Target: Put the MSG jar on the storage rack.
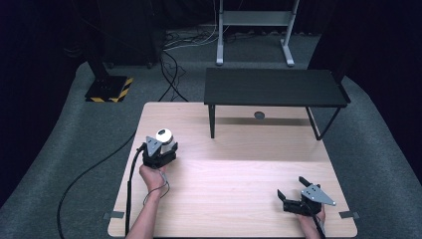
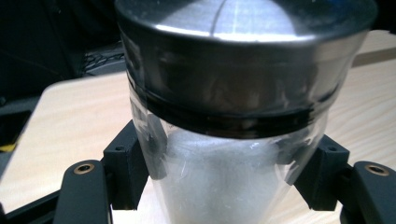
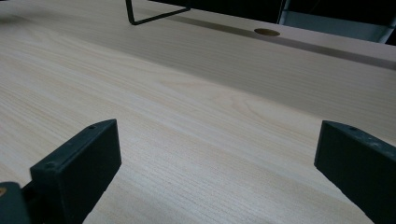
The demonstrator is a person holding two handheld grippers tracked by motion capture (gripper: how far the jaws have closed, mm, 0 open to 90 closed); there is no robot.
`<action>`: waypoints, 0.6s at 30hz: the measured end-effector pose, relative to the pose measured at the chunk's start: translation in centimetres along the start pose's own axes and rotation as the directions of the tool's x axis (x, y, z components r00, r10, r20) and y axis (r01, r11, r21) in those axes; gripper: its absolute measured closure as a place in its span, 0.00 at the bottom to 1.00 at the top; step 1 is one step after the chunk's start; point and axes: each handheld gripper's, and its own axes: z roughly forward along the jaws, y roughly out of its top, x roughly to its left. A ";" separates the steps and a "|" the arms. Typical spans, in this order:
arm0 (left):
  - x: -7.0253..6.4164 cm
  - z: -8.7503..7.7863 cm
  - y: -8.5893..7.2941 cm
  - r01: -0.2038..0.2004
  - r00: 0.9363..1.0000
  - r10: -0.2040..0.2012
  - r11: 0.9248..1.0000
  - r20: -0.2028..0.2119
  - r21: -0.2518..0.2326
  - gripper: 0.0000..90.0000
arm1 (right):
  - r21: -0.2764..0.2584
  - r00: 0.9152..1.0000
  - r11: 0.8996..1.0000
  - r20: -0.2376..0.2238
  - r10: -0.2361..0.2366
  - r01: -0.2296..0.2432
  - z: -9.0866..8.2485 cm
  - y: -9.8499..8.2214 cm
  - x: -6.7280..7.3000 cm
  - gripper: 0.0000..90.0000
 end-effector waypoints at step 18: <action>-2.9 1.1 10.9 -0.073 0.989 0.084 0.993 0.122 -0.091 0.34 | -0.004 1.000 1.000 -0.008 -0.001 0.001 -0.1 -0.1 -0.1 0.00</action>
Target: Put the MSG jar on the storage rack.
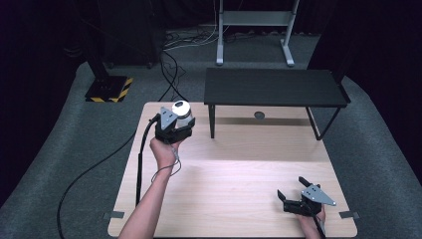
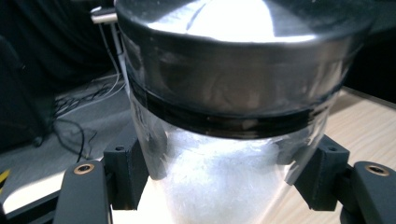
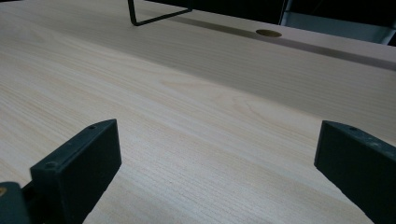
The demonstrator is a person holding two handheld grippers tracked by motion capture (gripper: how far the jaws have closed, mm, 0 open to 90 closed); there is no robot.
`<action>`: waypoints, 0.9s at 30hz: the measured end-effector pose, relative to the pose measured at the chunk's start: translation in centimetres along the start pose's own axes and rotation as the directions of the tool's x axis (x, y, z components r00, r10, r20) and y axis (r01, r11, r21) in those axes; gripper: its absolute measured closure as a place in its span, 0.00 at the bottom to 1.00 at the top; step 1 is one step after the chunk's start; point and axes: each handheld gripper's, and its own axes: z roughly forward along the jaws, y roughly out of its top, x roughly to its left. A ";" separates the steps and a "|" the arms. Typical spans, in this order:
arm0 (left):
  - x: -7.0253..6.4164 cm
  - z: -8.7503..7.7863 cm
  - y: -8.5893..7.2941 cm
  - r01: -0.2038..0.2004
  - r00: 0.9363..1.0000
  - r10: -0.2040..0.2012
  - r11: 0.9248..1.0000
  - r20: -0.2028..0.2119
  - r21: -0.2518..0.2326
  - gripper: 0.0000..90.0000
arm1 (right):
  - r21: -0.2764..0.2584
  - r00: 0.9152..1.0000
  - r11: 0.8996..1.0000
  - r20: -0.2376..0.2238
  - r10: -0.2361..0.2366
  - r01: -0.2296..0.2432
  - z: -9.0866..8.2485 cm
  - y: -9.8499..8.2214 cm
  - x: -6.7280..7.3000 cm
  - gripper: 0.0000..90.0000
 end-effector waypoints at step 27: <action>-4.5 11.4 11.3 -0.042 0.991 0.035 0.998 0.127 0.053 0.34 | 0.000 1.000 1.000 -0.010 -0.014 0.014 0.0 0.0 -0.1 0.00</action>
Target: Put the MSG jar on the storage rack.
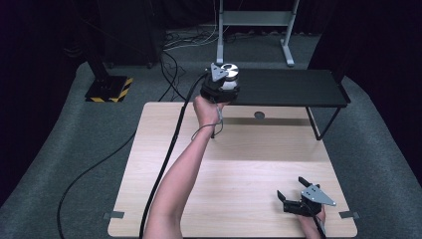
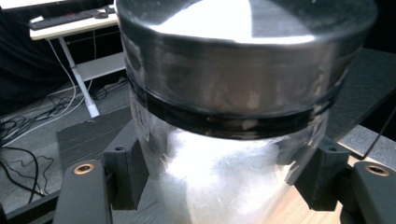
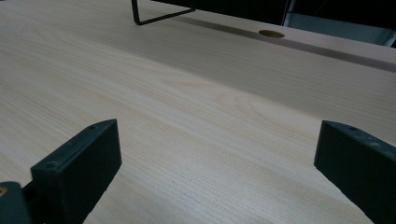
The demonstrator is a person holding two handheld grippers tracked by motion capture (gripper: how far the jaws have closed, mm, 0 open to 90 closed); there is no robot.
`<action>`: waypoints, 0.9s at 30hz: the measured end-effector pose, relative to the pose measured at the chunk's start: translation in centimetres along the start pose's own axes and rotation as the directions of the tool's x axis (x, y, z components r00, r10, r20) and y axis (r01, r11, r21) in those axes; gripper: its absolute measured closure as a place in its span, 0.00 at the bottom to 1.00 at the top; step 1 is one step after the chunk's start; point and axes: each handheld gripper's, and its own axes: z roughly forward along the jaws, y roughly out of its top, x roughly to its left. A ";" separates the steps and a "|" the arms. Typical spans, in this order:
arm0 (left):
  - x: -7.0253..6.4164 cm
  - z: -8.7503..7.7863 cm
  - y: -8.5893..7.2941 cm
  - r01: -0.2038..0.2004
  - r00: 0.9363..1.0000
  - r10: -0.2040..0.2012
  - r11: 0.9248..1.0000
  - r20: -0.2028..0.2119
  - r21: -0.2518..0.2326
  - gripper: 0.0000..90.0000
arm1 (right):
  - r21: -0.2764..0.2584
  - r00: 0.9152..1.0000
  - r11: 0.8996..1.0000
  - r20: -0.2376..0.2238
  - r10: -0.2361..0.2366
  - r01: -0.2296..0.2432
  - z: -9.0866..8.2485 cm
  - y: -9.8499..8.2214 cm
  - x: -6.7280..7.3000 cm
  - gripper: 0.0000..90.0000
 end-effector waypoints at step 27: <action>1.5 4.2 -0.3 0.055 0.998 -0.057 0.995 0.029 0.081 0.34 | -0.002 1.000 1.000 0.002 -0.005 0.005 0.0 0.0 0.1 0.00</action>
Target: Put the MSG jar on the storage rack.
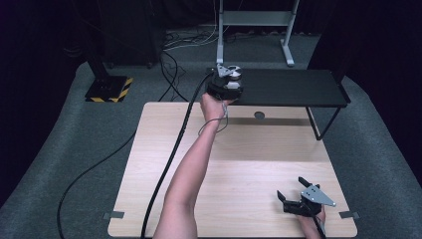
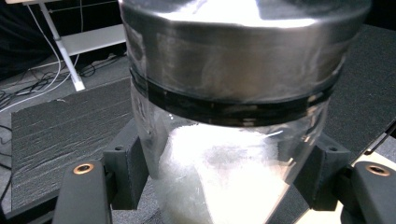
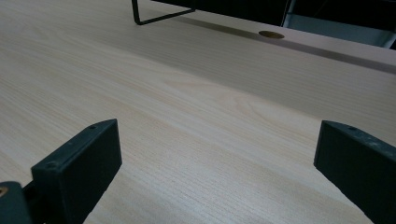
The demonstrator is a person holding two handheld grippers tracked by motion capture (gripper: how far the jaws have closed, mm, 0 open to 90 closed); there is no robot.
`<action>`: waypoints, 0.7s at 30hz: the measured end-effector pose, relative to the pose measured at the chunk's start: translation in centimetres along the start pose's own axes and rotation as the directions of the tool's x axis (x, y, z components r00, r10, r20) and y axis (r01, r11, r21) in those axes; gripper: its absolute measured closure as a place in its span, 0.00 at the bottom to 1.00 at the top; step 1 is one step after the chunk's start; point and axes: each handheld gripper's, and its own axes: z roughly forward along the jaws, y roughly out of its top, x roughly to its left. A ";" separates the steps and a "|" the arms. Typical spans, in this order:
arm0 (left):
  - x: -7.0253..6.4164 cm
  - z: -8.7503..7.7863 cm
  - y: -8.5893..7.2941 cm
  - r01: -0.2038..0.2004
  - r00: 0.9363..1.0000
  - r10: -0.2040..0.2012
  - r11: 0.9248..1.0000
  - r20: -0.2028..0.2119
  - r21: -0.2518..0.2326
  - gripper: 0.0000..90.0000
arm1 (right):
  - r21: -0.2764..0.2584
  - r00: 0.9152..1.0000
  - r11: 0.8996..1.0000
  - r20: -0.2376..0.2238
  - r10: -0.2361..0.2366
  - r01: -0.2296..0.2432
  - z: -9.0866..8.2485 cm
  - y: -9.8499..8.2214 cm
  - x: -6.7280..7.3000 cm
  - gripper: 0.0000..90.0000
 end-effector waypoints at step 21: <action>-0.7 -4.4 1.1 -0.074 0.997 0.074 0.992 0.007 0.106 0.00 | 0.002 1.000 1.000 0.004 0.004 -0.004 0.0 0.0 0.0 0.00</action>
